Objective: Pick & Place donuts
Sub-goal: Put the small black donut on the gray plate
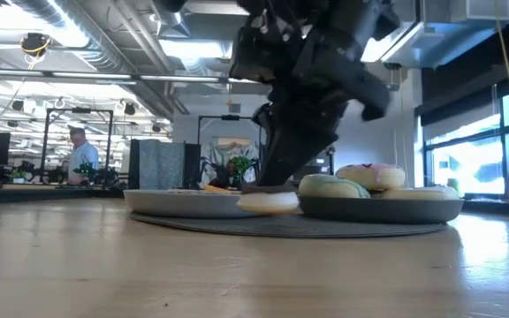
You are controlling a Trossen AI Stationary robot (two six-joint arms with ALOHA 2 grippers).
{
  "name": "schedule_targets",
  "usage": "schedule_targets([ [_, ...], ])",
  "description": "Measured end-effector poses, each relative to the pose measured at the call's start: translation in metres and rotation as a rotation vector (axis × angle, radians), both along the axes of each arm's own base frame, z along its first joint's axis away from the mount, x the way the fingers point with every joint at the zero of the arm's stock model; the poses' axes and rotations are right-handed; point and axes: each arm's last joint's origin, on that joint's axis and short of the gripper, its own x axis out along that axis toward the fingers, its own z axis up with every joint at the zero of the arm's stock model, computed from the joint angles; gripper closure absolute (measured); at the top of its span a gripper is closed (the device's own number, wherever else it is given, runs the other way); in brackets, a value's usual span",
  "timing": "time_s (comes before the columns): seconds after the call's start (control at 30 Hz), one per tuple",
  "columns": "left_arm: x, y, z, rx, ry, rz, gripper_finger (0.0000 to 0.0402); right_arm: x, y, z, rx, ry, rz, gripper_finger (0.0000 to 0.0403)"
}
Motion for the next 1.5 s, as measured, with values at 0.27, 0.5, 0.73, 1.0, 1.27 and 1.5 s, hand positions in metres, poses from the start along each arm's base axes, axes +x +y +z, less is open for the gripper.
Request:
schedule_targets([
  [0.27,0.001,0.008,-0.006,0.095,0.025,0.081,0.0299,0.002,-0.017,-0.001,-0.009,0.024,-0.035,0.0344],
  [0.5,0.000,0.010,-0.009,0.115,0.059,0.096,0.0300,0.001,-0.016,-0.001,0.002,0.035,-0.016,0.0320],
  [0.73,0.000,0.010,-0.009,0.116,0.059,0.098,0.0300,0.001,-0.016,-0.001,0.031,0.042,-0.019,0.0281],
  [1.0,0.000,0.010,-0.009,0.116,0.058,0.099,0.0299,-0.012,-0.019,0.015,0.044,0.092,-0.071,0.0261],
  [1.27,0.001,0.013,-0.009,0.163,0.042,0.188,0.0301,-0.064,-0.031,0.075,0.059,-0.073,-0.071,0.0261],
  [1.5,0.015,0.013,-0.022,0.237,0.031,0.273,0.0303,-0.140,-0.051,0.093,0.049,-0.367,-0.187,0.0261],
])
